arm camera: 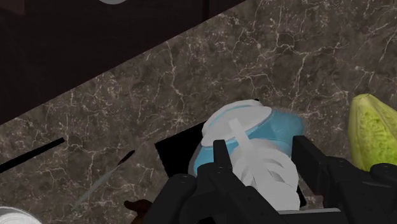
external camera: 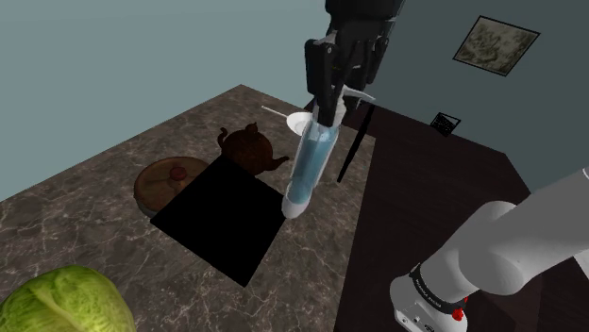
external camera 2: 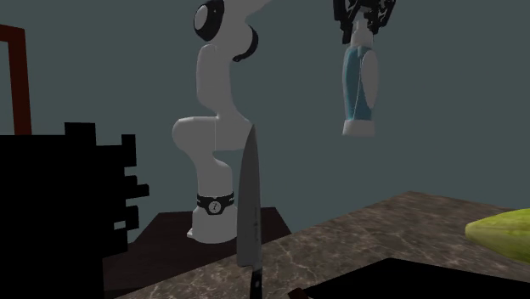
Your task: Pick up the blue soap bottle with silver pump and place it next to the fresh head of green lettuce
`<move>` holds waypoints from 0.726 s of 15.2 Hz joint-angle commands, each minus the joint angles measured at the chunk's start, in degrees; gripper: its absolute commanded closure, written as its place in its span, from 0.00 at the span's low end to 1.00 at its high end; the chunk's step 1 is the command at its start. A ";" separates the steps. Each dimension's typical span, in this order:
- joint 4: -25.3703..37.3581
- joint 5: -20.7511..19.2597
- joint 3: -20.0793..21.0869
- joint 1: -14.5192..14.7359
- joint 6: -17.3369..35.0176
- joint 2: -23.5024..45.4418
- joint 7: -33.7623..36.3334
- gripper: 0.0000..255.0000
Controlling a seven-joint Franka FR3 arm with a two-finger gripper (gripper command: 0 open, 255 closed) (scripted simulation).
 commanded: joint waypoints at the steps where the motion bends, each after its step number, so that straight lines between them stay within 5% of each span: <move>1: 2.57 -1.43 2.99 0.66 1.40 4.23 3.66 1.00; 6: 11.31 -8.39 9.18 4.79 3.15 17.20 12.99 1.00; 11: 24.73 -18.33 11.38 14.45 1.42 32.38 21.25 1.00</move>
